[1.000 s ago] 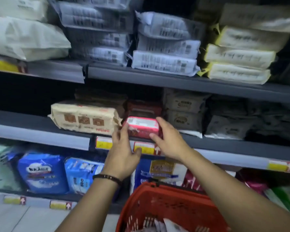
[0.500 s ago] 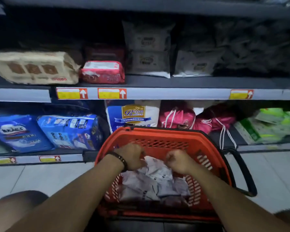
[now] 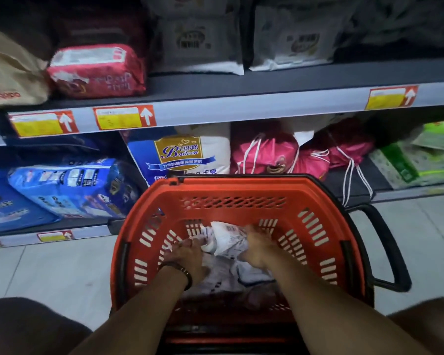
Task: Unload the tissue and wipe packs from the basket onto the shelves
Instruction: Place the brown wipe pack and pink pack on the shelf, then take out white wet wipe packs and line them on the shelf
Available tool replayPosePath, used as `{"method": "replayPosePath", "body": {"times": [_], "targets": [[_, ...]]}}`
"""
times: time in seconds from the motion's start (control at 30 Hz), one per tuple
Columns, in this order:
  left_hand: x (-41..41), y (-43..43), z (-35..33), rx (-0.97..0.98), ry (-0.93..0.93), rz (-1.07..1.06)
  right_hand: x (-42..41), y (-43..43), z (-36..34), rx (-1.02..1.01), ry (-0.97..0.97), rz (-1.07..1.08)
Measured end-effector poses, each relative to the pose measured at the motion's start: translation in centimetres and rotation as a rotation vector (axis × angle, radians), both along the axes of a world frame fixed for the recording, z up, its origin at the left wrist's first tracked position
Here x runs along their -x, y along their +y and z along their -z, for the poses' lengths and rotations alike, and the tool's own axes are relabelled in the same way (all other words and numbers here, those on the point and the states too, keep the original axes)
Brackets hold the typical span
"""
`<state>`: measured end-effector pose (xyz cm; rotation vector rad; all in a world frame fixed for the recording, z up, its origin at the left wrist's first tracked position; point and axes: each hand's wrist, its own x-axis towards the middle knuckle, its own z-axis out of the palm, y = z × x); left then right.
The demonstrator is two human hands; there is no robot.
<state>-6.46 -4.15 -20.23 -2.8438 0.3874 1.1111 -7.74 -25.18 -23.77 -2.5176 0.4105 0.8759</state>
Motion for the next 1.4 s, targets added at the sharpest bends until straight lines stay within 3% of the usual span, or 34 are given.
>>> {"method": "replayPosePath", "body": {"times": [0.13, 0.33, 0.53, 0.7, 0.93, 1.13, 1.2, 1.27, 1.37, 1.4], "targets": [[-1.2, -1.7, -1.7, -0.138, 0.186, 0.132, -0.3, 0.7, 1.9, 0.055, 0.107, -0.069], [-0.7, -2.7, -1.3, -0.151, 0.281, 0.059, 0.6, 1.2, 2.0, 0.14, 0.12, -0.145], [0.2, -0.7, 0.1, 0.018, 0.237, -0.025, 1.4, 1.2, 0.6, 0.055, 0.114, -0.037], [1.4, 0.6, -0.1, 0.246, 0.27, -0.236, 1.5, 0.3, -2.3, -0.087, 0.05, 0.051], [0.8, 0.5, -5.8, 0.222, 0.264, -0.3, 1.7, -1.0, -10.1, -0.339, -0.093, 0.121], [-2.0, 1.4, -17.9, 0.417, 0.16, -0.252, 0.8, -3.0, -20.8, -0.379, -0.243, -0.015], [-3.3, 2.5, -20.4, 0.517, 0.158, -0.296, 0.8, -3.6, -23.4, -0.407, -0.31, 0.076], [-3.4, 3.5, -21.2, 0.682, 0.178, -0.396, 1.7, -3.5, -24.9, -0.524, -0.313, 0.245], [-2.6, 3.8, -20.2, 0.932, 0.294, -0.578, 2.2, -2.8, -24.3, -1.003, -0.22, 0.537], [-2.3, 3.4, -20.0, 0.979, 0.311, -0.609, 2.2, -2.4, -24.1, -1.081, -0.2, 0.622]]}}
